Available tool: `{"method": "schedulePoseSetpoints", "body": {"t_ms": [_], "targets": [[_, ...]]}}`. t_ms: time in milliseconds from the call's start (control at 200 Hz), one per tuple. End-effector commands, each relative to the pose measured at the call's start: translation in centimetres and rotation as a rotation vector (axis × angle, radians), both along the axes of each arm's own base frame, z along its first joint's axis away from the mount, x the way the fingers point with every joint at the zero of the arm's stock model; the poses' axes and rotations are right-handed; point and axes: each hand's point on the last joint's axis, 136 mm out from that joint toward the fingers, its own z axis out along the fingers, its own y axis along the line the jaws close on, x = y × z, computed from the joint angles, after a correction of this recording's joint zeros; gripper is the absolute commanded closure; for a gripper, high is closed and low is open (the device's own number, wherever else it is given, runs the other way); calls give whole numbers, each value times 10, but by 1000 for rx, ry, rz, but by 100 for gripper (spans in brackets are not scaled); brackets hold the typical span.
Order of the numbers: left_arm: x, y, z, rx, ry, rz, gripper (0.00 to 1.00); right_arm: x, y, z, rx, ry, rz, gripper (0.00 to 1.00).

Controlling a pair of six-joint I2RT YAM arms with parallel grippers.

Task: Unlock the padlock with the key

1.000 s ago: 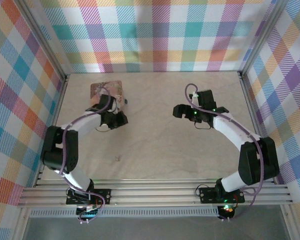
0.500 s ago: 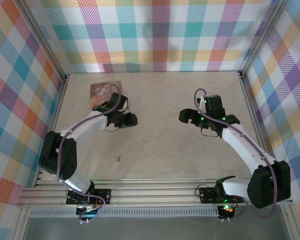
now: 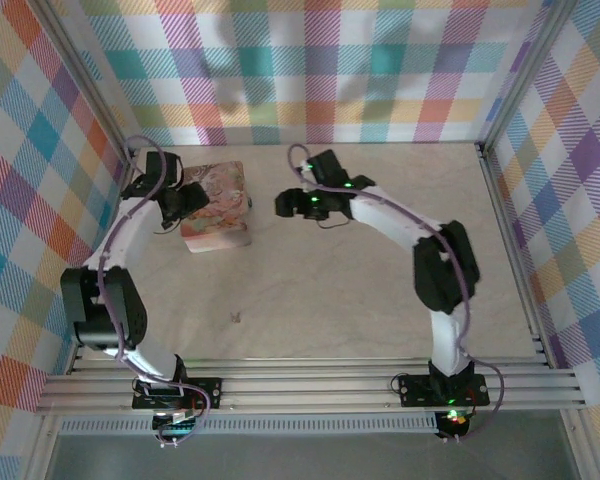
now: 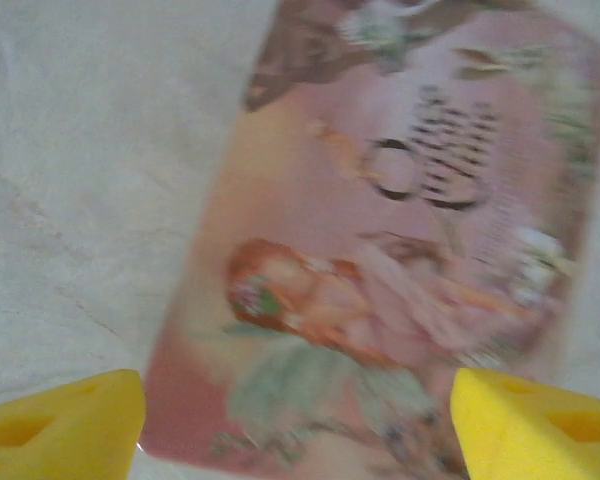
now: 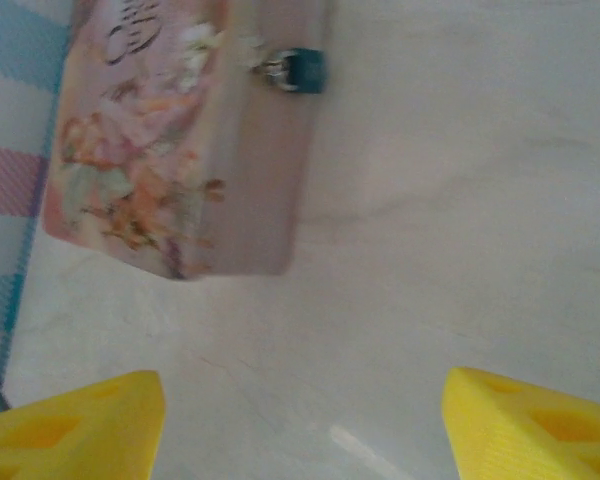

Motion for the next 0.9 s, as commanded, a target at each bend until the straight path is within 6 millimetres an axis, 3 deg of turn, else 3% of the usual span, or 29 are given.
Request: {"method": "schedulePoseSetpoints", "body": {"t_ms": [0, 125, 255, 405, 615, 895], "targets": [[3, 7, -33, -88, 98, 6, 22, -10, 45, -9, 27, 38, 117, 24], [9, 13, -53, -78, 154, -8, 23, -3, 80, -29, 48, 50, 182, 22], [16, 6, -71, -105, 192, -57, 30, 1, 97, -43, 100, 67, 221, 25], [27, -27, -76, -213, 150, -164, 38, -11, 109, -48, 129, 56, 299, 34], [39, -79, -71, -237, 133, -314, 39, -43, 111, -43, 136, 6, 385, 36], [47, -173, -69, -259, 125, -541, 39, -86, 98, -34, 90, -84, 435, 35]]}}
